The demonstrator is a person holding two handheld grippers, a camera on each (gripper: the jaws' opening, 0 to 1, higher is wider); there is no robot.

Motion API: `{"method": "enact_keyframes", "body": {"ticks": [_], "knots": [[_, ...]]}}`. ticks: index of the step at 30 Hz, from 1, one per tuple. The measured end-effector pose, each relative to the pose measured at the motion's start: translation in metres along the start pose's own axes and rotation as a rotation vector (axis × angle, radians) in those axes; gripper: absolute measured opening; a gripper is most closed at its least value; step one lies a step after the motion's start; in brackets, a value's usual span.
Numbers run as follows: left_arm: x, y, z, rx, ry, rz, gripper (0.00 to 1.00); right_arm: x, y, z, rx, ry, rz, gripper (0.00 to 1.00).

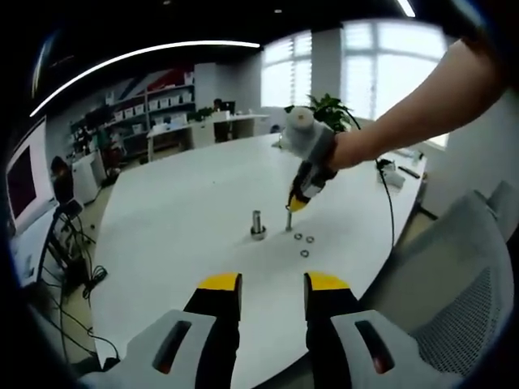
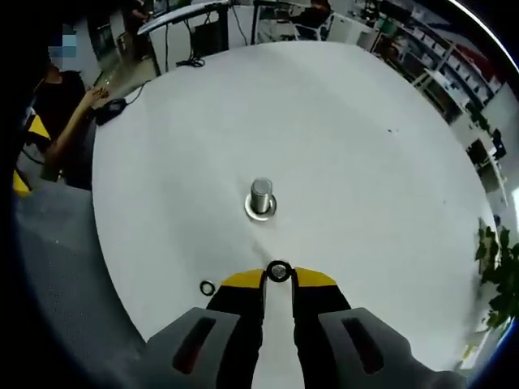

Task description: Place the washer onto the threaded stud by aligning its center hole with the stud, sliding it down to the base, and recovering from edge contact or off-axis alignment until the washer reaches the visible bottom stop.

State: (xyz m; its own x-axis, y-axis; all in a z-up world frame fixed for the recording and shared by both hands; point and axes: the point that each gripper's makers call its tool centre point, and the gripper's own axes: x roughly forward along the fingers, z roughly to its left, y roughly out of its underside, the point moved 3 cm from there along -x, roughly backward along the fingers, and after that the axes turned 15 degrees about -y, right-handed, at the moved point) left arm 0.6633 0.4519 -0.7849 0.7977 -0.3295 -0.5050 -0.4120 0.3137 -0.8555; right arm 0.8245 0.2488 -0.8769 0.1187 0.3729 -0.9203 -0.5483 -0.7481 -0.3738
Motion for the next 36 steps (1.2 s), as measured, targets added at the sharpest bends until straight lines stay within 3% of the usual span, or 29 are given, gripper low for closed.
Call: {"method": "enact_keyframes", "body": {"ticks": [17,36], "knots": [[0.001,0.001,0.001,-0.002,-0.002,0.007,0.29,0.014,0.008,-0.006,0.043,-0.018,0.021,0.15],[0.002,0.006,0.002,0.012,-0.014,0.032,0.29,0.052,0.027,-0.015,0.128,-0.033,0.058,0.15]]}}
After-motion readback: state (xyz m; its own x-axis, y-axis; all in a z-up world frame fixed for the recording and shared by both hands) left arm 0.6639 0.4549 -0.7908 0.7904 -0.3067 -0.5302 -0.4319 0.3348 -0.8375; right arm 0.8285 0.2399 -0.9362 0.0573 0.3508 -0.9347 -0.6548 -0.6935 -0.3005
